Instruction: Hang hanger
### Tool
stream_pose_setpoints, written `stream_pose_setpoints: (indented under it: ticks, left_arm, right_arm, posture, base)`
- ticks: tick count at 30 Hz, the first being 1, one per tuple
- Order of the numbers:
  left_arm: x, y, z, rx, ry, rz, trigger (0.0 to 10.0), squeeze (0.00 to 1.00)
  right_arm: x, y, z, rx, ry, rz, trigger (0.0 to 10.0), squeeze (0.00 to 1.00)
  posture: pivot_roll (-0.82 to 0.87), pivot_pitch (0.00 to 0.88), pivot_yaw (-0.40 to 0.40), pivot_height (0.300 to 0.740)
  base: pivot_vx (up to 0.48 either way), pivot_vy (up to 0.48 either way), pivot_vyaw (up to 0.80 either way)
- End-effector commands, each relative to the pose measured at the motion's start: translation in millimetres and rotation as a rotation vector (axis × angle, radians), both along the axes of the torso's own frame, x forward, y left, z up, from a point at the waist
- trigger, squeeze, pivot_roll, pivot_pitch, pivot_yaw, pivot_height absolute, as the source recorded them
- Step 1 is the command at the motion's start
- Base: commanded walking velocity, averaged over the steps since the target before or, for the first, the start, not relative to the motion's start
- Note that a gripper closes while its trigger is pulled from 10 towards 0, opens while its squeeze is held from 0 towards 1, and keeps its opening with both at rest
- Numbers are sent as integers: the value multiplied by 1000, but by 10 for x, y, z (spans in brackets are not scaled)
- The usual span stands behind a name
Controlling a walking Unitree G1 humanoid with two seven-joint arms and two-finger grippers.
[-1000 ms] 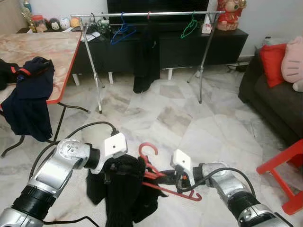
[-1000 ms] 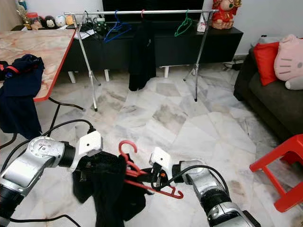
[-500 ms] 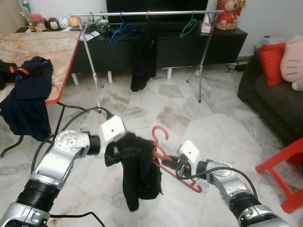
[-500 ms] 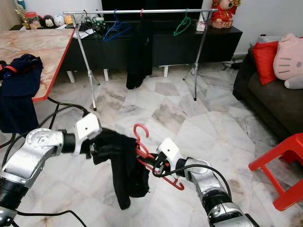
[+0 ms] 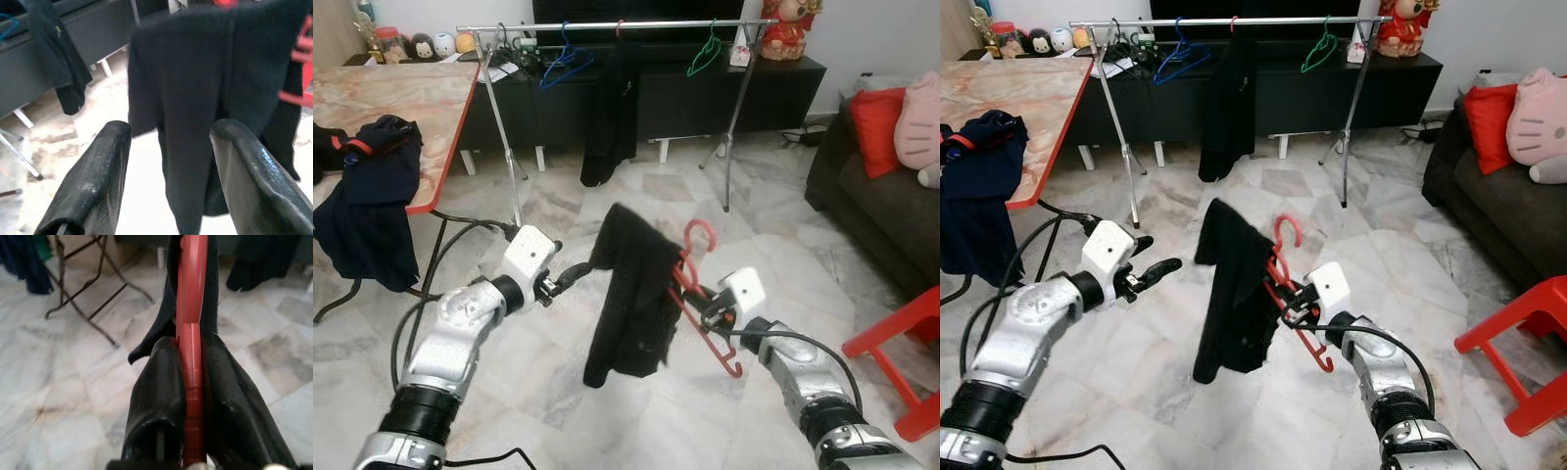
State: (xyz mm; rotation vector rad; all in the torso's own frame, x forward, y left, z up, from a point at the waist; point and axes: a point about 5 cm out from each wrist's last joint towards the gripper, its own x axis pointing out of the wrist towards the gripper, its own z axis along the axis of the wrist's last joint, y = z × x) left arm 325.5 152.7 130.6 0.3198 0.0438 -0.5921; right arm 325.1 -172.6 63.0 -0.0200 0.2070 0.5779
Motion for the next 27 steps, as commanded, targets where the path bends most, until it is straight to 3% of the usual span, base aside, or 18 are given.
stream_pose_setpoints:
  ticks: [1, 6, 11, 27]
  left_arm:
    - [22, -7, -27, -4, -26, 44, 10000, 0]
    - [82, -137, -40, -74, -65, 91, 10000, 0]
    - [87, -206, -85, -59, -94, 80, 10000, 0]
    - [176, -184, -30, -33, -207, 160, 10000, 0]
  right_arm:
    - [141, 48, 303, 52, -147, -13, 0, 0]
    - [163, 302, 506, 167, -222, 80, 0, 0]
    - [127, 437, 612, 225, -232, 190, 0, 0]
    - [99, 477, 662, 213, -211, 248, 0, 0]
  posture:
    - [-58, 5, -71, 740]
    - [-55, 0, -78, 740]
    - [-59, 0, -80, 740]
    - [-59, 0, -87, 740]
  base:
    - [0, 0, 0]
    - [0, 0, 0]
    - [0, 0, 0]
    - [0, 0, 0]
